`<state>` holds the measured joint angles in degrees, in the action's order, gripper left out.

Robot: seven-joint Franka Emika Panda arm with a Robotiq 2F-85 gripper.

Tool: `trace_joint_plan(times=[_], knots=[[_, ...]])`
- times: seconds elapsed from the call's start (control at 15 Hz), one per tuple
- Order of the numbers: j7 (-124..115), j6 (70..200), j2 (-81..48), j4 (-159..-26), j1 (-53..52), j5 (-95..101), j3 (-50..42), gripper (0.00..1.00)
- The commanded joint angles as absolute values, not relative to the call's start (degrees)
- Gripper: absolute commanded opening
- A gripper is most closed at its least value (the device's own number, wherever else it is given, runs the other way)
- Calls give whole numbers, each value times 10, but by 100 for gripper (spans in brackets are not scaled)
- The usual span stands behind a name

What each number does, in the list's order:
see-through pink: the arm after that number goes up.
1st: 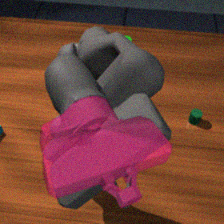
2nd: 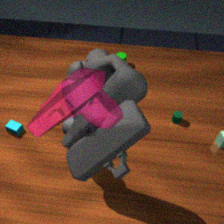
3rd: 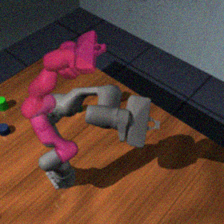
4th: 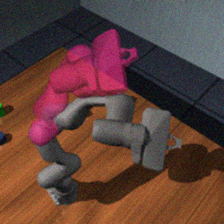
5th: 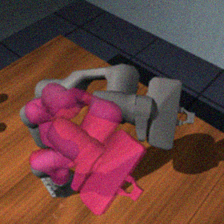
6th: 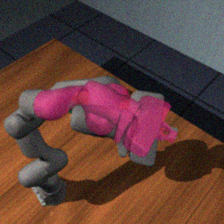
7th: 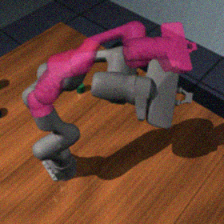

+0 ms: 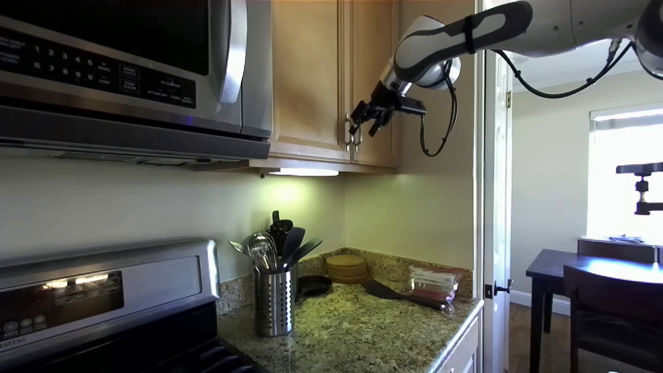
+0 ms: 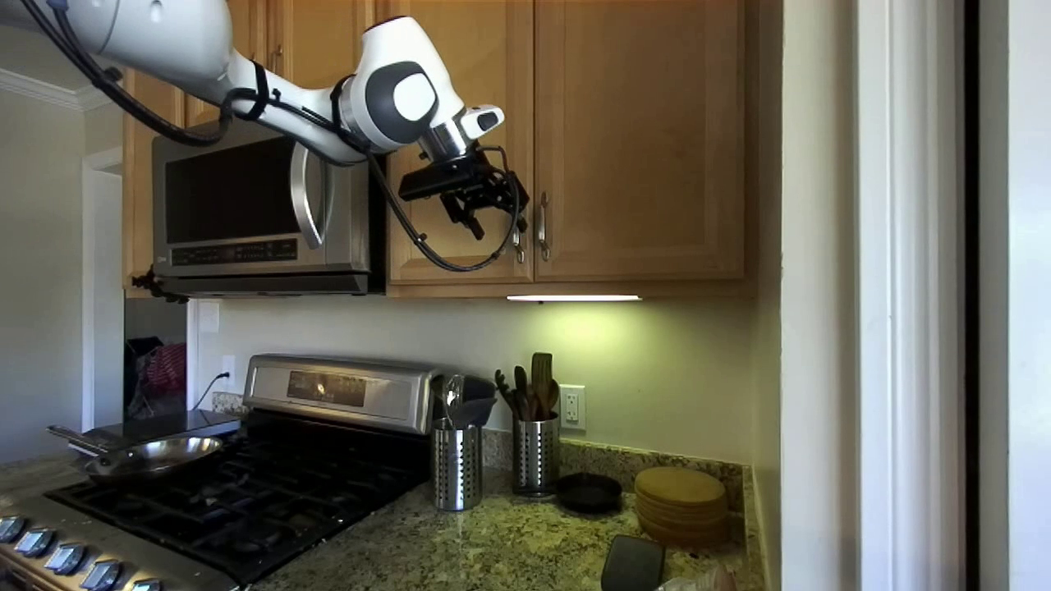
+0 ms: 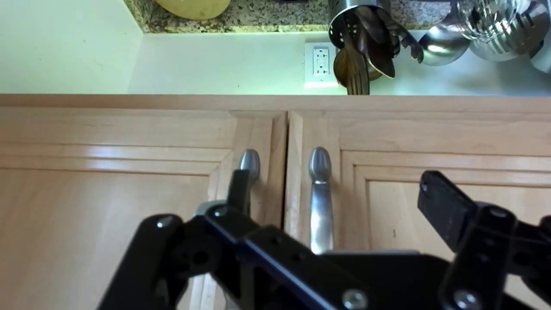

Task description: Open the cupboard

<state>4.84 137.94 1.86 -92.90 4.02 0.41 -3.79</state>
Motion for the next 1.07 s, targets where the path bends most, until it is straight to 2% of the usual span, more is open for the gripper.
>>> trace_joint_plan(times=[0.0, 0.53, 0.8, 1.0], knots=[[110, 1390, -26, -879, 46, -50, -49, 100], [134, 1356, -82, -809, 58, -85, -43, 99], [111, 1313, -84, -794, 56, -60, -45, 95], [108, 1263, -59, -796, 46, -19, -48, 100]])
